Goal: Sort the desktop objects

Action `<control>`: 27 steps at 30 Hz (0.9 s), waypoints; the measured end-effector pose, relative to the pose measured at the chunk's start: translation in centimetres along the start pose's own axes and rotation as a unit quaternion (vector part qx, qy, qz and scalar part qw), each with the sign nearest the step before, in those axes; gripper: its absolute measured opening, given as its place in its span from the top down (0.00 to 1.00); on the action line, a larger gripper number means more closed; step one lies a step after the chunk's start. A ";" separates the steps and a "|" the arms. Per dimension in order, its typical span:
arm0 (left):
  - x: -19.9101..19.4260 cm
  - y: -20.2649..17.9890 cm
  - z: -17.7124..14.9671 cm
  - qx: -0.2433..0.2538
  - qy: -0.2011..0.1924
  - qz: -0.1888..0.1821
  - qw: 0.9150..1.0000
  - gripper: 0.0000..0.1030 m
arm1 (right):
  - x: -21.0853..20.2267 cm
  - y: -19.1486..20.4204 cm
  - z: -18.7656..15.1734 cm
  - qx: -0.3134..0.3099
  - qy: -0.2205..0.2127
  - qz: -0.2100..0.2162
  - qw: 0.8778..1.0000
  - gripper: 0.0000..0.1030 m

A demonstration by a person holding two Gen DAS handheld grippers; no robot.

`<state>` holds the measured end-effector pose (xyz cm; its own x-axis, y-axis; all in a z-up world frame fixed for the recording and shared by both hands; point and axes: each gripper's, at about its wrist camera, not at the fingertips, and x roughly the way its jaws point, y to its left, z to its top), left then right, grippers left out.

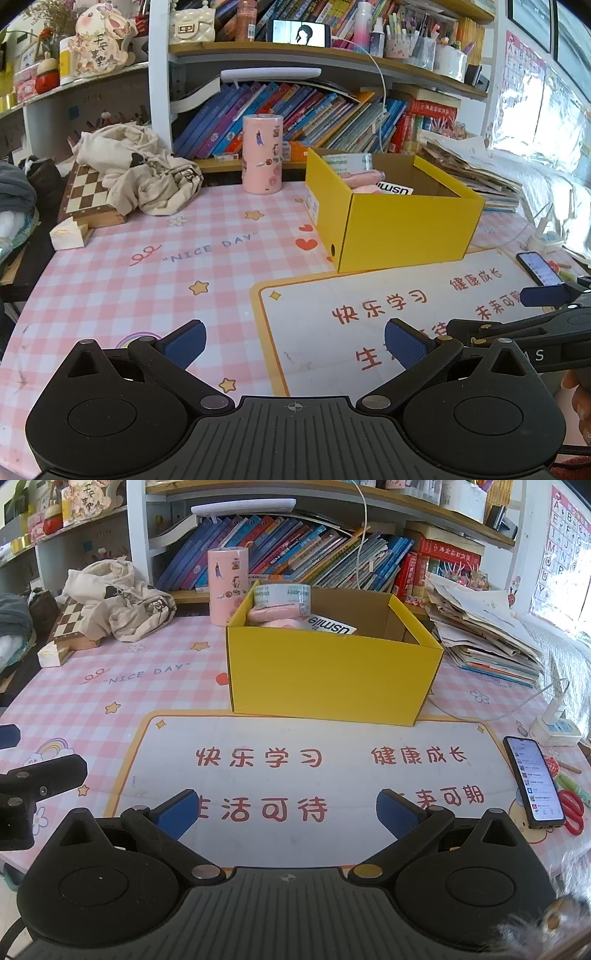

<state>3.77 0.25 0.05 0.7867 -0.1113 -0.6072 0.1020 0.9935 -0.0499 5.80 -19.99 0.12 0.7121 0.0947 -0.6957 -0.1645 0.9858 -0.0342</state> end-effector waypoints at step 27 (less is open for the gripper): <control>0.4 0.4 0.2 -0.009 0.001 -0.007 1.000 0.00 | 0.4 0.2 0.0 0.002 0.012 -0.003 1.000 0.00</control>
<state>4.27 0.60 -0.05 0.7844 -0.1261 -0.6073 0.1026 0.9920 -0.0736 6.08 -19.74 -0.20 0.6967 0.0862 -0.7122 -0.1574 0.9869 -0.0345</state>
